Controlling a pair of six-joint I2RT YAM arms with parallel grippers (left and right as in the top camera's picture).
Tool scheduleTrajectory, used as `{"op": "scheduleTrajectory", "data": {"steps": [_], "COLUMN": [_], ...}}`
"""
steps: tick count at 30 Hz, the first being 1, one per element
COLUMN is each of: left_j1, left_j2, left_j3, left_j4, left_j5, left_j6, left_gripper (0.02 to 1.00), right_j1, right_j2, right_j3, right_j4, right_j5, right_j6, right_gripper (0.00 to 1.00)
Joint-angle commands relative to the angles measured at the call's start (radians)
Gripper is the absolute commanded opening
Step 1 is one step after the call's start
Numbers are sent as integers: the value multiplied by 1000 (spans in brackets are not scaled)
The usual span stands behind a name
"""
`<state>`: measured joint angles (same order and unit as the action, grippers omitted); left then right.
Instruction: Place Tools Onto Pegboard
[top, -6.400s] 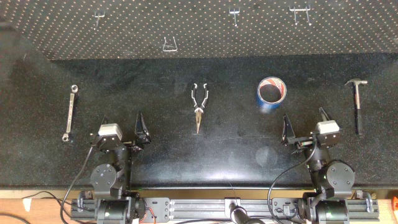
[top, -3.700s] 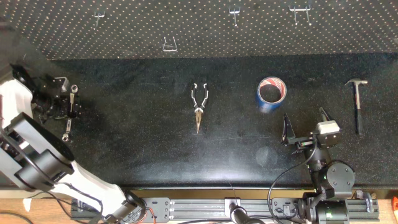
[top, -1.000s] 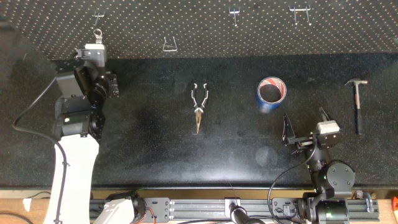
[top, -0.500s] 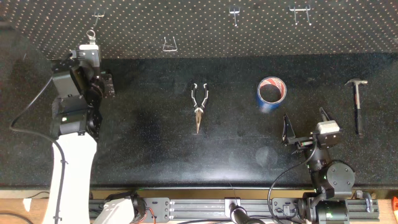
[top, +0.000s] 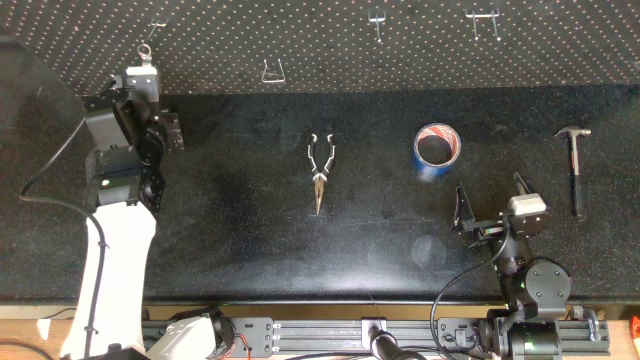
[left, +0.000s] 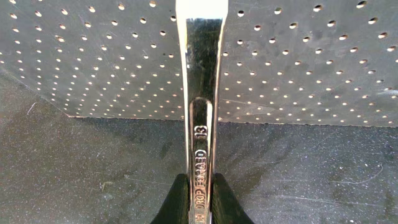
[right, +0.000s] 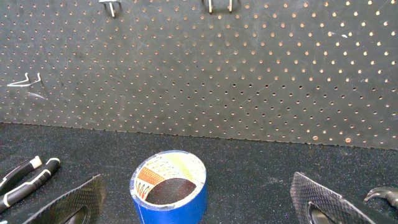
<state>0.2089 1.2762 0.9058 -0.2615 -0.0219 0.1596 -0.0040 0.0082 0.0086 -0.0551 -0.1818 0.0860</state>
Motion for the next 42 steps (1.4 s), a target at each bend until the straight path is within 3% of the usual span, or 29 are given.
{"op": "scheduleTrajectory", "data": {"steps": [1, 25, 32, 36, 42], "left_j1": [6, 6, 6, 6, 6], "left_j2": [36, 116, 24, -139, -195], "left_j3": [55, 95, 89, -35, -95], "left_j4": [19, 68, -2, -4, -46], "left_j5": [19, 18, 14, -49, 18], "left_j6": [40, 39, 28, 2, 13], "left_gripper": [29, 29, 29, 29, 29], "right_j1": [6, 6, 6, 6, 6], "right_j2": [-7, -7, -7, -7, -7], "right_j3": [-3, -3, -3, -3, -3], "right_j4": [-5, -5, -5, -5, -5], "right_j5": [6, 6, 6, 6, 6], "right_j6": [15, 14, 14, 14, 14], "right_gripper": [978, 978, 978, 978, 978]}}
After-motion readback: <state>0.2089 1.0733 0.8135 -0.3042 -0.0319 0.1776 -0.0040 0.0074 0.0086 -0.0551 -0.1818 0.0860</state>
